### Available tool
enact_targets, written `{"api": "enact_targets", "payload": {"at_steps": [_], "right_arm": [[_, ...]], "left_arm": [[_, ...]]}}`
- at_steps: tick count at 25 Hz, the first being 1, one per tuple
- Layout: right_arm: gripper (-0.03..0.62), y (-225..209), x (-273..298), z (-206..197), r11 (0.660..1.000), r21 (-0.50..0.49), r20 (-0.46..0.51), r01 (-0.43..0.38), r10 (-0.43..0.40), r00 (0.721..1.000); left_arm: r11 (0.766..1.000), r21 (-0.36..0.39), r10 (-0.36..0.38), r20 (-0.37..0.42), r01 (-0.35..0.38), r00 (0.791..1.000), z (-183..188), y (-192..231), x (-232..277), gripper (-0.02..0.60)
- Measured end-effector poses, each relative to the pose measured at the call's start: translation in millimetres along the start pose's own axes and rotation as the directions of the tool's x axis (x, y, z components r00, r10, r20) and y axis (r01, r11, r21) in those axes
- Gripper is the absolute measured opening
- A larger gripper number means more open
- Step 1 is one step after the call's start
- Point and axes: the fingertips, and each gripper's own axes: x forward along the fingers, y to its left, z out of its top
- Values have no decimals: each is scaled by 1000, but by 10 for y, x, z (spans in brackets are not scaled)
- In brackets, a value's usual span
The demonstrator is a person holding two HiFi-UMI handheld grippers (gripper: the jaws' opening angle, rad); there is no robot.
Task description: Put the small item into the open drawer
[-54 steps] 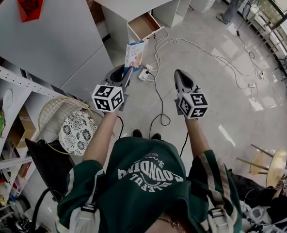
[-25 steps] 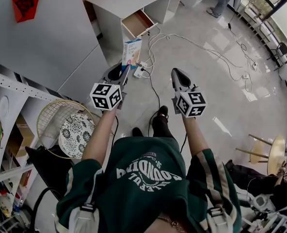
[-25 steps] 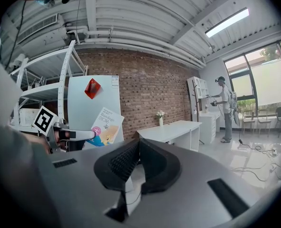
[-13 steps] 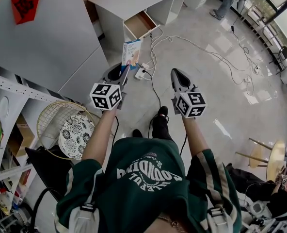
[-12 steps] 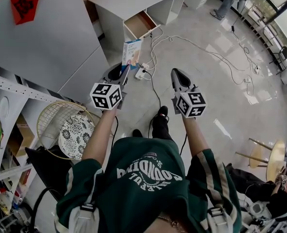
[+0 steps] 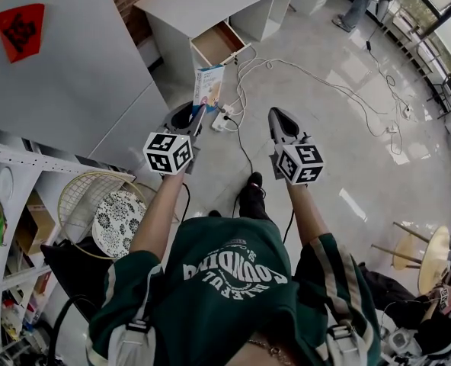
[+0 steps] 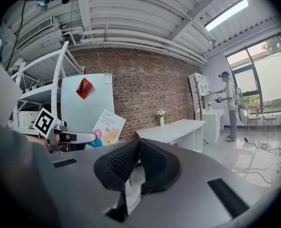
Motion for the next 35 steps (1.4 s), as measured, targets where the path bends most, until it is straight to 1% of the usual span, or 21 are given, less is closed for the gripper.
{"api": "enact_targets", "payload": {"at_steps": [8, 18, 26, 35], "right_arm": [[25, -387, 329, 141, 1000, 2, -6, -30, 30, 1000], [25, -888, 640, 220, 998, 24, -26, -61, 62, 998], [25, -1187, 848, 276, 994, 40, -33, -97, 99, 995], [25, -1593, 995, 289, 990, 32, -53, -138, 140, 989]], "left_arm": [[1000, -13, 15, -10, -15, 1000, 75, 47, 490, 103], [999, -31, 43, -34, -44, 999, 120, 52, 1042, 103], [996, -32, 82, -48, -83, 996, 177, 78, 1354, 103], [991, -46, 124, -41, -126, 991, 202, 58, 1787, 103]]}}
